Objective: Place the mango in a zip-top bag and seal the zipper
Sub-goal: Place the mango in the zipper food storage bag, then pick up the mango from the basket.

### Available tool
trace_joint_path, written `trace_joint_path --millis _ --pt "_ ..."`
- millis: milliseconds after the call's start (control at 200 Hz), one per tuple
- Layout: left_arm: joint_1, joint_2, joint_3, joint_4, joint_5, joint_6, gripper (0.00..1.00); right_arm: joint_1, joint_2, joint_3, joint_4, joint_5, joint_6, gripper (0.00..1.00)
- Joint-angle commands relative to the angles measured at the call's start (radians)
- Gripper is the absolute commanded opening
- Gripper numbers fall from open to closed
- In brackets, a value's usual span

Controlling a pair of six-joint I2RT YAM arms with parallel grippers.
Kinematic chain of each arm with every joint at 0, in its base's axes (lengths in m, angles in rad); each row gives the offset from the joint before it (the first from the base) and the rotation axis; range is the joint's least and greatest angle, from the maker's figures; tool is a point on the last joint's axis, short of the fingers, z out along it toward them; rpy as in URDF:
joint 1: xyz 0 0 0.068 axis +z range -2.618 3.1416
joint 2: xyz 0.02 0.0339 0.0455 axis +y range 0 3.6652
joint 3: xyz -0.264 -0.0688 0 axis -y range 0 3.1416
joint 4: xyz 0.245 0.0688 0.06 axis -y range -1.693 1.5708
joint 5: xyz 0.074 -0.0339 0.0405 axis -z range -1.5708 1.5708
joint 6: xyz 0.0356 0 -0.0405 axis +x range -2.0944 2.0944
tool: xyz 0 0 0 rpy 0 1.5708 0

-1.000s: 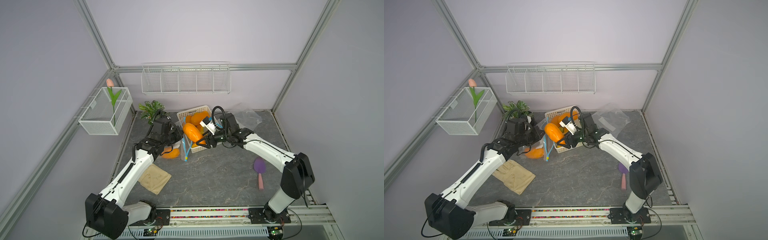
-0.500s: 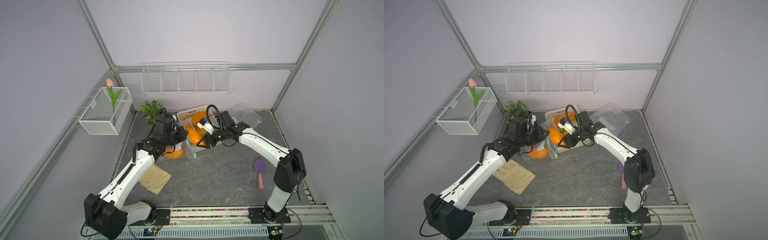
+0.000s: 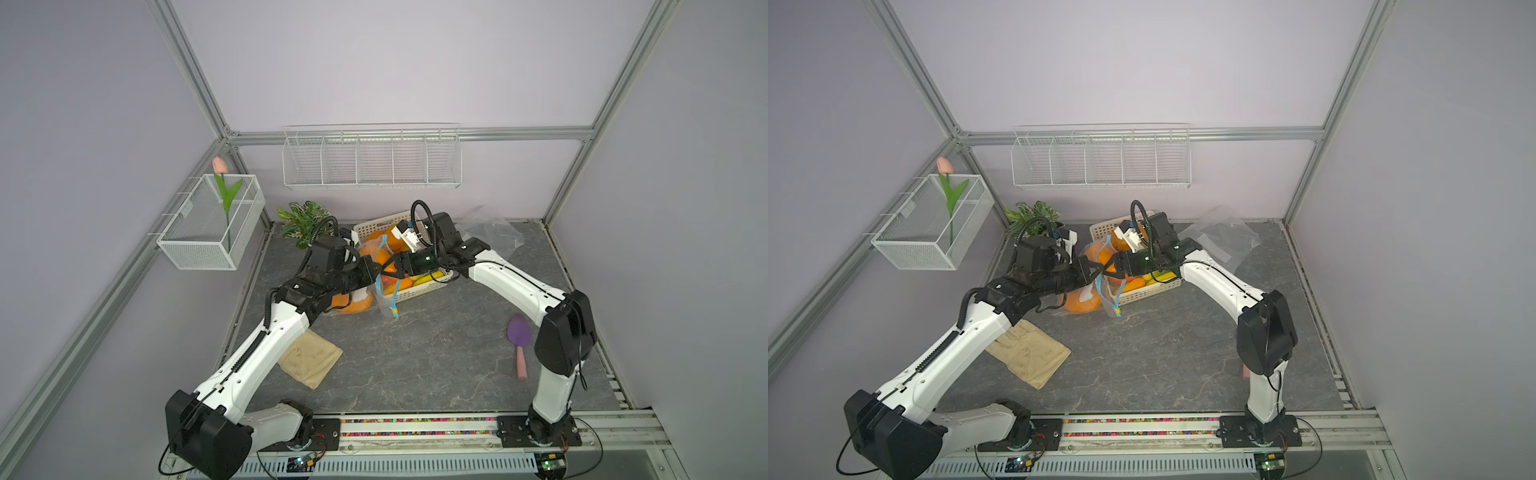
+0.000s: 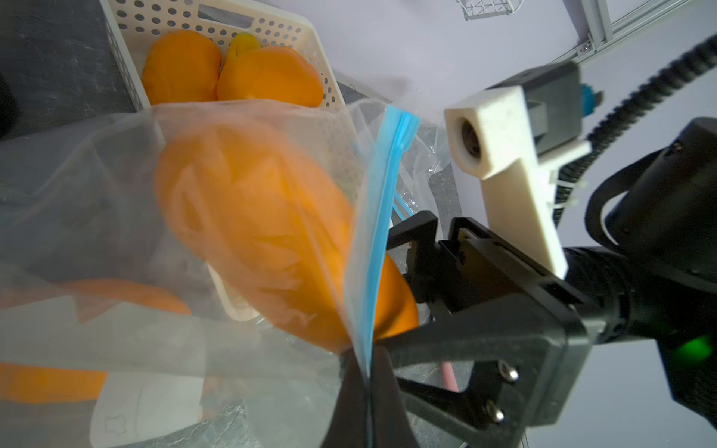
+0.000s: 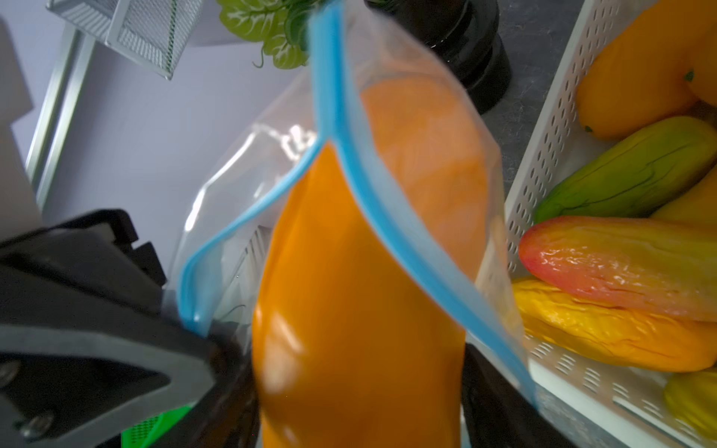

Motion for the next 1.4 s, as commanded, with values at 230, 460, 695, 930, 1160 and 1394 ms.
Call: trace_joint_path --millis 230,460,695,930,1160,1394 --pt "0.054 -0.066 -0.007 0.065 0.031 -0.053 0.00 -0.015 -0.213 -0.140 0.198 0.082 0.030 0.94" --pt "0.148 -0.184 -0.071 0.084 -0.028 -0.132 0.00 -0.104 -0.312 -0.291 0.156 0.290 -0.028 0.99" --pt "0.163 -0.215 -0.086 0.093 -0.033 -0.140 0.00 -0.135 -0.088 -0.233 0.058 0.275 -0.011 0.96" --pt "0.173 -0.200 -0.102 0.110 -0.040 -0.127 0.00 -0.120 0.098 -0.136 0.103 0.238 -0.040 0.93" --pt "0.173 -0.182 -0.094 0.043 -0.104 -0.100 0.00 -0.099 0.232 -0.063 0.161 0.204 -0.021 0.93" --pt "0.173 -0.155 -0.105 0.051 -0.099 -0.097 0.00 -0.072 0.366 0.096 0.045 0.273 -0.033 0.93"
